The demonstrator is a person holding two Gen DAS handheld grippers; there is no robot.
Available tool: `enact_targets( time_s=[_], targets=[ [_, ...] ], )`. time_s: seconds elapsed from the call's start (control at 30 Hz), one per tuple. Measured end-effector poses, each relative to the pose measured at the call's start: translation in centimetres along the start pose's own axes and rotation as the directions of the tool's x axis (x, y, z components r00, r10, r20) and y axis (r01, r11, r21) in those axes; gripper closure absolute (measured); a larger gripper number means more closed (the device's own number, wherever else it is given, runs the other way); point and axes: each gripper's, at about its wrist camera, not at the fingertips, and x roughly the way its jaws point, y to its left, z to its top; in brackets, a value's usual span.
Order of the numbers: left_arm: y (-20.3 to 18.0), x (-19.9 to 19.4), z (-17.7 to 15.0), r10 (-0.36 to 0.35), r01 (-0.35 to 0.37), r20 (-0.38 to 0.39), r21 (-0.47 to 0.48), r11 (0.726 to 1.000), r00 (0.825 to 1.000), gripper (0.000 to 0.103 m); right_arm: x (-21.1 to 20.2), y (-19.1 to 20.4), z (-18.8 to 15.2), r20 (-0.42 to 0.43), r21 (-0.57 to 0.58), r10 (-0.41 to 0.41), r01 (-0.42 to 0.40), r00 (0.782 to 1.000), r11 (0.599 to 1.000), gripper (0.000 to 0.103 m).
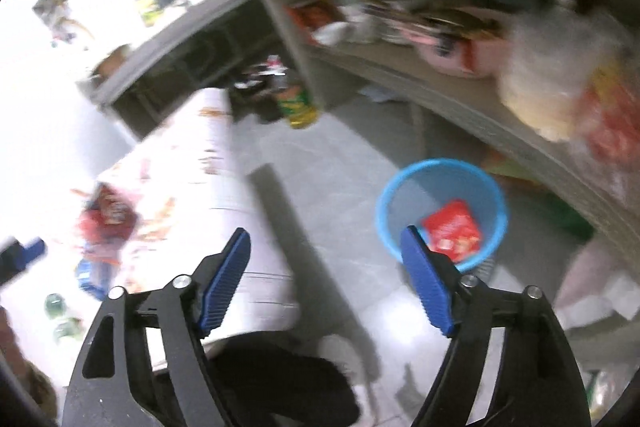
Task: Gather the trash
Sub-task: 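Move both tools back over the table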
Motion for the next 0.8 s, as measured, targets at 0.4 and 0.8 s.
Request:
enact_targets(
  time_s=[0.4,0.8],
  targets=[
    [11.4,-7.6,-4.7,0.228,-0.205,0.11,-0.188,0.961,0.967,0.039,3.6,15.2,1.2,-0.135,-0.208,0.315,-0.338,0.939,0.918,0.024],
    [14.7,-4.3,0.0,0.086,-0.045,0.128,-0.298,0.954,0.988,0.039,7.4,23.7,0.7,-0.145,-0.321,0.406,-0.431,0.902,0.843,0.024]
  ],
)
